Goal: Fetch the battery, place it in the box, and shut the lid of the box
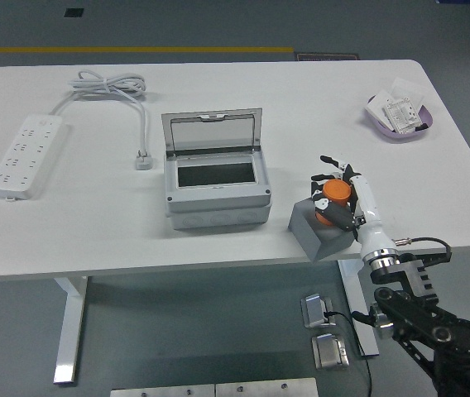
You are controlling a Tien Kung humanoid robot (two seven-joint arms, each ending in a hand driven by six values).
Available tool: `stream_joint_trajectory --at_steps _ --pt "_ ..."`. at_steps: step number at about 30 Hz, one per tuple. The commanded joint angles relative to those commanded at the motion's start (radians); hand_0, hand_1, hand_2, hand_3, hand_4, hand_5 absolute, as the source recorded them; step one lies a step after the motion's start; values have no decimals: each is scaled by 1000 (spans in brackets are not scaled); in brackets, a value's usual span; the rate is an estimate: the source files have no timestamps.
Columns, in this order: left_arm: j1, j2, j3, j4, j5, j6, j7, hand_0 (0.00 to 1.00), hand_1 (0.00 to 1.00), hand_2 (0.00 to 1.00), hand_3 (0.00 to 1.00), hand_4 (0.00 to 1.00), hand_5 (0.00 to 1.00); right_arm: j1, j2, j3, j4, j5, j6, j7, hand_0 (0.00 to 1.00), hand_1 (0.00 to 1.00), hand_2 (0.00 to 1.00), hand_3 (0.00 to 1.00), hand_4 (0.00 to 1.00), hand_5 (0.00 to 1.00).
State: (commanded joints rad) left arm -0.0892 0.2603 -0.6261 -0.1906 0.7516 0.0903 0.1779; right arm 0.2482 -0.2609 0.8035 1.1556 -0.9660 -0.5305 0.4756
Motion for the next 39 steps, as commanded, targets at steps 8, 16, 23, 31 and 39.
stream_joint_trajectory --at_steps 8,16,23,31,39 --pt "-3 4 -2 0 1 2 -2 641 698 602 585 599 49 13 -1 -8 2 -6 -35 1 321 423 443 501 133 2" --pt "-5 5 -8 0 9 0 0 641 698 604 587 606 51 47 -4 -24 -1 0 -57 10 304 396 412 434 2 2" --pt "-7 7 -16 -1 21 0 3 641 698 607 591 611 48 72 -10 -27 -1 -9 -64 4 265 363 410 433 2 2" --pt "-1 10 -39 -2 45 -1 13 641 698 609 593 618 53 169 -33 -47 55 -168 -55 -146 265 362 421 435 2 2" --pt "-5 16 -53 -2 60 -3 18 642 697 610 593 637 72 343 -4 -177 49 -370 8 -338 245 347 426 434 2 2"
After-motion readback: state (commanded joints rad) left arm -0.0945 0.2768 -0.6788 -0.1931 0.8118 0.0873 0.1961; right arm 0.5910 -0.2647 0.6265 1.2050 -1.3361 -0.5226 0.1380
